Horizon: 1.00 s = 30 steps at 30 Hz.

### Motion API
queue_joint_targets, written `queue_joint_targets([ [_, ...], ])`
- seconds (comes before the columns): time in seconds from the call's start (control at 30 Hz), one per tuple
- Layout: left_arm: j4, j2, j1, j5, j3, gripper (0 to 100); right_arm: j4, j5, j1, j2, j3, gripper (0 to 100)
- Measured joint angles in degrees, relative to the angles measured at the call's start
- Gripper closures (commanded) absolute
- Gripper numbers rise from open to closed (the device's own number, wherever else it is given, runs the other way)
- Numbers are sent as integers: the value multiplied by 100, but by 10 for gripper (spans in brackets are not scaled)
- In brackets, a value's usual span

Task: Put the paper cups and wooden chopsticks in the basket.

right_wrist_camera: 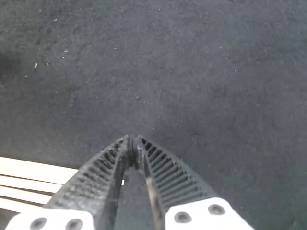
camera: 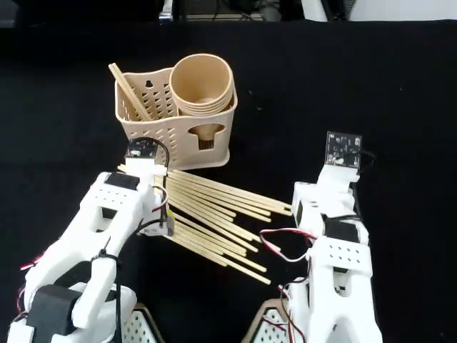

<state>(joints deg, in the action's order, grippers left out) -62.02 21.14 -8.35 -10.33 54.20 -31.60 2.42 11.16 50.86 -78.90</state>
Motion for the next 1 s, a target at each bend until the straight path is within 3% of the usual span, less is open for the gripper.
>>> queue_joint_targets([
  [0.13,360,-193,0,-18,0,759,0,0,0,0,0,977],
  [0.5,431,-668,9,35,-26,759,0,0,0,0,-18,977],
  [0.8,-79,-79,9,1125,316,759,0,0,0,0,-18,977],
  [1.0,-229,510,9,2488,378,759,0,0,0,0,-18,978],
])
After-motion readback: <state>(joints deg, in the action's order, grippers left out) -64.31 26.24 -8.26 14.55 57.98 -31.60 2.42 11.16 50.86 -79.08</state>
